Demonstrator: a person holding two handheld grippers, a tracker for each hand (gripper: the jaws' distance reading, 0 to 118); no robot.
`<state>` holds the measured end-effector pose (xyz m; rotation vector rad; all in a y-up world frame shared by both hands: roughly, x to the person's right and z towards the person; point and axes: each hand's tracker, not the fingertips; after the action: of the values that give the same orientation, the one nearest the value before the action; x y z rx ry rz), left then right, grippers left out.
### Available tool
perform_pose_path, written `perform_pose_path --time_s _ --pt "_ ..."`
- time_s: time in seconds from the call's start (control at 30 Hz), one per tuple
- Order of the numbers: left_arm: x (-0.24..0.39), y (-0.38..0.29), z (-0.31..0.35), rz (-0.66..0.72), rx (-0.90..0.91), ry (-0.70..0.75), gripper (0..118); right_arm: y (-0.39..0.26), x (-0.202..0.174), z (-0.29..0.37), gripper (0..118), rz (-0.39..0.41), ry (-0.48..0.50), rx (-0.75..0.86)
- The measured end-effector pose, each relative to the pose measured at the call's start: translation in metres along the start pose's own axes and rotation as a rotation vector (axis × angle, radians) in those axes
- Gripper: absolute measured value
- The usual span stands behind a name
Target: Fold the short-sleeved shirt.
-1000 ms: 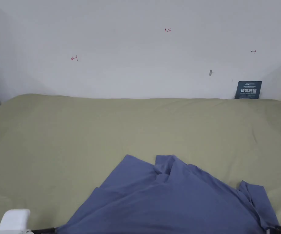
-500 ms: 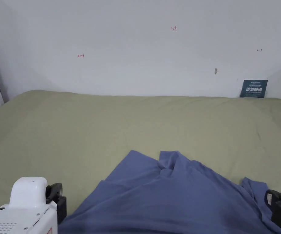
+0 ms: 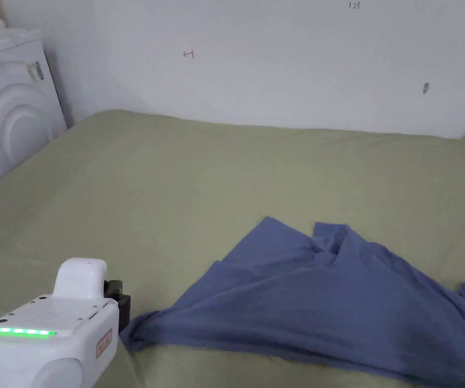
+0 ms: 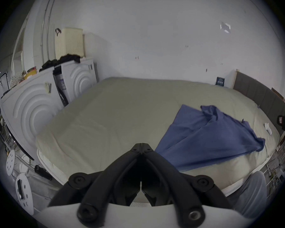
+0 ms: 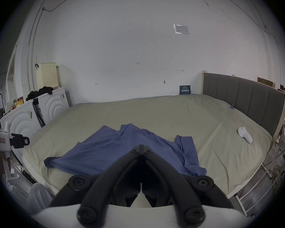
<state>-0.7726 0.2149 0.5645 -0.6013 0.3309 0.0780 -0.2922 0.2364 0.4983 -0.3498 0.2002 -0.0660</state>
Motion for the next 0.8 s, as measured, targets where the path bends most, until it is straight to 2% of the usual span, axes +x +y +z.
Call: perform_pose_path --time_s 0.17,0.3,0.33,0.37,0.4,0.43,0.47,0.67,0.8 --pt "-0.022 -0.013 -0.052 0.032 -0.178 -0.030 0 -0.005 -0.005 -0.011 1 0.025 -0.010 -0.025" --pt "-0.026 -0.017 -0.093 0.007 -0.321 -0.083 2 -0.011 -0.007 -0.023 1 0.026 -0.009 -0.068" --pt "-0.026 -0.017 -0.102 0.000 -0.357 -0.095 16 -0.012 -0.007 -0.026 1 0.028 -0.008 -0.078" --pt "-0.025 -0.018 -0.110 0.000 -0.374 -0.081 44 -0.013 -0.008 -0.029 1 0.030 -0.010 -0.087" --pt "-0.024 -0.019 -0.118 -0.014 -0.396 -0.083 91 -0.015 -0.009 -0.031 1 0.034 -0.011 -0.095" --pt "-0.029 -0.022 -0.135 -0.018 -0.426 -0.094 114 -0.016 -0.008 -0.034 1 0.035 -0.013 -0.103" --pt "-0.031 -0.024 -0.146 -0.016 -0.448 -0.092 118 -0.018 -0.007 -0.036 1 0.035 -0.015 -0.114" --pt "-0.017 -0.031 -0.173 -0.052 -0.498 -0.070 116 -0.030 -0.006 -0.052 1 0.022 -0.008 -0.184" --pt "-0.003 -0.032 -0.161 -0.073 -0.489 -0.064 99 -0.035 -0.006 -0.056 1 0.021 0.002 -0.209"
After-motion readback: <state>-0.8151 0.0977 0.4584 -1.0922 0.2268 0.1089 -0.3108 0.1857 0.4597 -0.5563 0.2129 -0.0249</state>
